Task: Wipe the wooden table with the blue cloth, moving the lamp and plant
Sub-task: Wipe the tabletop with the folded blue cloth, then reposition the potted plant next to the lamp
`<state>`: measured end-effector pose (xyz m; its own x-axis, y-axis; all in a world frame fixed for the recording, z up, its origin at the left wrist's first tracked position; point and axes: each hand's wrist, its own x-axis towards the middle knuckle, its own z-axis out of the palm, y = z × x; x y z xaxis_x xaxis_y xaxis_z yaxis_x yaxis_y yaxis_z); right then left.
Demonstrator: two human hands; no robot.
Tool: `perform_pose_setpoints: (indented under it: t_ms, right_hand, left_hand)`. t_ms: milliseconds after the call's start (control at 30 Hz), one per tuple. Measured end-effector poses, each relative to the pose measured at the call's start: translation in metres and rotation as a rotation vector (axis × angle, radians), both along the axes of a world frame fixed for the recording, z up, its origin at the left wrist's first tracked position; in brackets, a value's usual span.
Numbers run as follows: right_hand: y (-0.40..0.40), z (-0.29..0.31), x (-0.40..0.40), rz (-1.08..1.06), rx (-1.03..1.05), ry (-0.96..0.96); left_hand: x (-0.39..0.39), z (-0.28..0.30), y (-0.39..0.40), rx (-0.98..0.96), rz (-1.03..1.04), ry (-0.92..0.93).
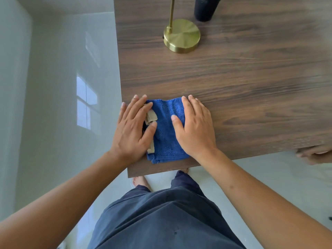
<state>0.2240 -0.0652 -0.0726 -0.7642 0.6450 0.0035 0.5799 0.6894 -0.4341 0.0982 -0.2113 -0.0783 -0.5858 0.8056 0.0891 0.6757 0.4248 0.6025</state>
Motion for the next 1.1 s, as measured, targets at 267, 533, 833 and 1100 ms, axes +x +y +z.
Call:
perform_pose_setpoints:
  t_ms: [267, 533, 833, 1100]
  right_hand:
    - [0.120, 0.024, -0.004, -0.171, -0.137, 0.162]
    - [0.241, 0.044, -0.049, -0.260, -0.251, 0.127]
    - [0.294, 0.033, -0.143, -0.251, -0.545, 0.308]
    - [0.303, 0.014, -0.183, -0.219, -0.579, 0.580]
  left_hand:
    - [-0.041, 0.037, 0.106, 0.081, 0.247, -0.183]
    - [-0.099, 0.038, 0.220, 0.043, 0.358, -0.363]
    - [-0.122, 0.031, 0.264, 0.294, 0.422, -0.438]
    - [-0.122, 0.017, 0.278, 0.414, 0.512, -0.426]
